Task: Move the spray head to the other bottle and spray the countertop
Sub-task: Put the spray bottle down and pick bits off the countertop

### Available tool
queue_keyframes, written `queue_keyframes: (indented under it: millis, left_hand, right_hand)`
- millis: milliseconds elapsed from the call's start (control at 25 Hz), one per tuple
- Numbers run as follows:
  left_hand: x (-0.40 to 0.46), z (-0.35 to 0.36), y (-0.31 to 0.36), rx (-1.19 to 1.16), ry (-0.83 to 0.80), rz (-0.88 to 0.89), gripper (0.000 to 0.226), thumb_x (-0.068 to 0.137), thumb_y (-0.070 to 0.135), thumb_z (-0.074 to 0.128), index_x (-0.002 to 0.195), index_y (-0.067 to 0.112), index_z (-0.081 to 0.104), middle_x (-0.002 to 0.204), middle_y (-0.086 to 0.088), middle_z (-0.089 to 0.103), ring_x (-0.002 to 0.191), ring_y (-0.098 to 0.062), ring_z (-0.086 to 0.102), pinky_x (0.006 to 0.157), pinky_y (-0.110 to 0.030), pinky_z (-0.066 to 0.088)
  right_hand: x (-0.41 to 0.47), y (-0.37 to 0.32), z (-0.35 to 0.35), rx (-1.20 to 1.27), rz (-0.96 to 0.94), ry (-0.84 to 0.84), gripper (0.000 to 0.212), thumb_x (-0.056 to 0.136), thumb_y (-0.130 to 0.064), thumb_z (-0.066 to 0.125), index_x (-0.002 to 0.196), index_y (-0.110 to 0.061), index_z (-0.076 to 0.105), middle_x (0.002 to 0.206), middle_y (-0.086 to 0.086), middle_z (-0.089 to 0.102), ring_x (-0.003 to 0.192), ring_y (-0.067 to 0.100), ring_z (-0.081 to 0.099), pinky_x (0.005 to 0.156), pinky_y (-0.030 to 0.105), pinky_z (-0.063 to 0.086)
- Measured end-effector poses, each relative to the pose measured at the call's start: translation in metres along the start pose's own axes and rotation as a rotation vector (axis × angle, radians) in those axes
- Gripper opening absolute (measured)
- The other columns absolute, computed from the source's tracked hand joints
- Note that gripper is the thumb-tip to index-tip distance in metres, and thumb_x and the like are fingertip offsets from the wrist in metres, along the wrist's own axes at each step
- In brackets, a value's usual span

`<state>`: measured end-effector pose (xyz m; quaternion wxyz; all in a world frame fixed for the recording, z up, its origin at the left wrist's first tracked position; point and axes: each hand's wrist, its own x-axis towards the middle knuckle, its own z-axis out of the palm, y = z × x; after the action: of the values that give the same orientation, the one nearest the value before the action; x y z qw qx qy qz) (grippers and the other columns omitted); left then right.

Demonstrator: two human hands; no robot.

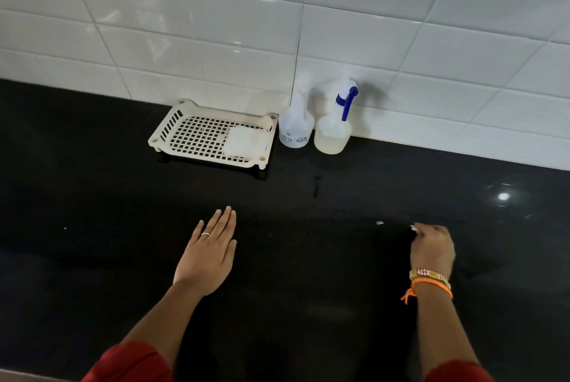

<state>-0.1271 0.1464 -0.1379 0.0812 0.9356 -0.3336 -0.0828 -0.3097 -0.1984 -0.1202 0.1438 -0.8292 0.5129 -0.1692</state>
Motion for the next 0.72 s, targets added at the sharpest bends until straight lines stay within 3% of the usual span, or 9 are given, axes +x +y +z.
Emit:
queue_keyframes:
  millis: [40, 120, 200, 320, 400, 480, 600, 720]
  left_hand:
    - [0.0, 0.0, 0.0, 0.004, -0.004, -0.001, 0.065, 0.084, 0.048, -0.009, 0.143, 0.023, -0.014, 0.154, 0.008, -0.016, 0.142, -0.007, -0.014, 0.117, -0.033, -0.005]
    - [0.0, 0.002, -0.002, 0.003, -0.007, -0.008, 0.063, 0.086, 0.046, -0.006, 0.144, 0.023, -0.014, 0.155, 0.008, -0.016, 0.142, -0.007, -0.015, 0.117, -0.033, -0.006]
    - [0.0, 0.002, -0.002, 0.008, -0.001, 0.002, 0.067, 0.082, 0.048, -0.011, 0.144, 0.023, -0.015, 0.154, 0.009, -0.017, 0.141, -0.006, -0.016, 0.117, -0.032, -0.007]
    - [0.0, 0.0, -0.002, -0.007, -0.026, 0.006, 0.069, 0.078, 0.049, -0.014, 0.142, 0.024, -0.016, 0.152, 0.01, -0.019, 0.14, -0.006, -0.018, 0.117, -0.031, -0.007]
    - [0.0, -0.001, 0.0, -0.007, -0.024, 0.008, 0.069, 0.077, 0.049, -0.015, 0.142, 0.024, -0.016, 0.151, 0.01, -0.02, 0.14, -0.006, -0.018, 0.117, -0.031, -0.007]
    - [-0.001, -0.001, -0.001, -0.005, -0.012, 0.009, 0.07, 0.078, 0.049, -0.014, 0.143, 0.023, -0.015, 0.152, 0.01, -0.018, 0.141, -0.006, -0.016, 0.118, -0.032, -0.005]
    - [-0.001, 0.002, -0.001, -0.023, -0.008, -0.004, 0.07, 0.079, 0.05, -0.012, 0.144, 0.023, -0.012, 0.154, 0.009, -0.014, 0.141, -0.006, -0.014, 0.117, -0.032, -0.005]
    - [0.0, 0.0, 0.0, -0.028, 0.0, 0.006, 0.07, 0.079, 0.05, -0.012, 0.144, 0.023, -0.012, 0.154, 0.008, -0.015, 0.141, -0.006, -0.014, 0.116, -0.032, -0.006]
  right_hand:
    - [0.0, -0.012, 0.008, -0.005, 0.06, 0.018, 0.026, 0.082, 0.01, 0.052, 0.101, 0.007, 0.069, 0.105, 0.031, 0.06, 0.093, 0.047, 0.058, 0.082, 0.045, 0.049]
    - [-0.014, -0.069, 0.036, 0.074, -0.05, 0.0, 0.025, 0.079, 0.009, 0.052, 0.095, 0.006, 0.071, 0.099, 0.029, 0.061, 0.088, 0.046, 0.059, 0.079, 0.042, 0.048]
    - [-0.044, -0.138, 0.068, 0.178, -0.327, -0.127, 0.026, 0.078, 0.008, 0.05, 0.092, 0.001, 0.072, 0.098, 0.023, 0.061, 0.087, 0.042, 0.059, 0.077, 0.036, 0.048]
    - [-0.114, -0.211, 0.083, 0.063, -0.801, -0.4, 0.027, 0.086, 0.003, 0.048, 0.106, -0.001, 0.066, 0.111, 0.015, 0.056, 0.1, 0.031, 0.053, 0.078, 0.038, 0.051]
    - [-0.113, -0.209, 0.079, 0.072, -0.911, -0.436, 0.029, 0.089, -0.001, 0.048, 0.114, -0.005, 0.063, 0.117, 0.012, 0.055, 0.106, 0.027, 0.05, 0.081, 0.037, 0.051]
    - [-0.076, -0.176, 0.07, 0.097, -0.793, -0.38, 0.033, 0.084, 0.004, 0.049, 0.109, -0.006, 0.068, 0.112, 0.013, 0.058, 0.103, 0.029, 0.053, 0.083, 0.036, 0.049]
    - [-0.012, -0.102, 0.049, 0.108, -0.467, -0.19, 0.033, 0.078, 0.011, 0.053, 0.102, -0.002, 0.071, 0.105, 0.017, 0.062, 0.096, 0.035, 0.06, 0.085, 0.033, 0.048]
    - [-0.013, -0.092, 0.039, 0.091, -0.245, -0.132, 0.026, 0.085, 0.0, 0.055, 0.107, 0.001, 0.068, 0.11, 0.016, 0.059, 0.097, 0.032, 0.058, 0.083, 0.032, 0.047]
